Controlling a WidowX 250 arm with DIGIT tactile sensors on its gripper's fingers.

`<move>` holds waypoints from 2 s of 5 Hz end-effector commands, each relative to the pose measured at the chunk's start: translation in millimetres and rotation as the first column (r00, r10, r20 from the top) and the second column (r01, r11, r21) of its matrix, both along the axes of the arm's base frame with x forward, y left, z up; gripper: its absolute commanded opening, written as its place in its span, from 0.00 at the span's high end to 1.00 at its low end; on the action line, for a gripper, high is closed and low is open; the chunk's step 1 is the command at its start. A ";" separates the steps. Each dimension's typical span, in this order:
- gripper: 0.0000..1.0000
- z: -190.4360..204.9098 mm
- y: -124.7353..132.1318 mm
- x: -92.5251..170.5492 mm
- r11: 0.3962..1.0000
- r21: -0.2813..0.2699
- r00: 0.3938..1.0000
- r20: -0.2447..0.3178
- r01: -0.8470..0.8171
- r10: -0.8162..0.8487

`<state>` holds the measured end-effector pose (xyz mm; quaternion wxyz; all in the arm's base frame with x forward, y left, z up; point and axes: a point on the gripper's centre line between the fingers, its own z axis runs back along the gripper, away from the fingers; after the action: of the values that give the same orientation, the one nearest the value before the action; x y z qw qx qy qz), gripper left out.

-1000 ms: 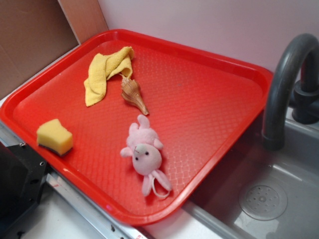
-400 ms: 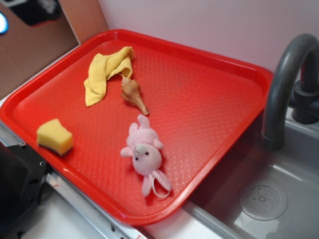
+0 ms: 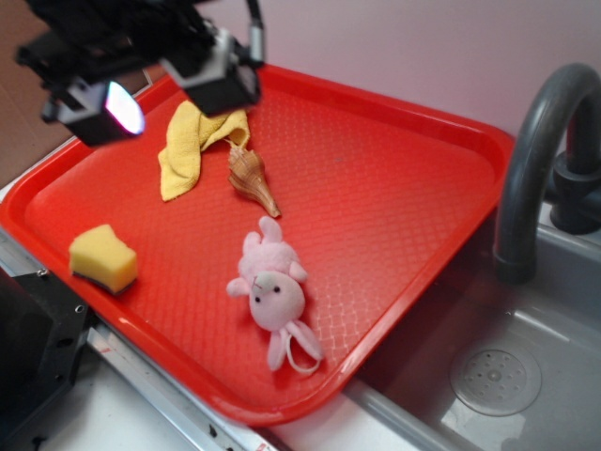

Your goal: Grab the pink bunny.

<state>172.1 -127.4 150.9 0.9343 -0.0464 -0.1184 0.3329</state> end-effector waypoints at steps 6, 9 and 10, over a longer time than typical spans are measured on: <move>1.00 -140.5 -18.3 7.6 0.992 -0.126 0.976 -0.213 0.009 -0.036; 1.00 -52.4 15.3 22.7 0.957 -0.221 0.977 -0.058 0.190 -0.207; 1.00 -0.6 47.6 27.2 0.879 -0.195 0.899 0.041 0.435 -0.435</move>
<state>192.1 -77.9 141.6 0.9785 -0.1551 -0.0516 0.1262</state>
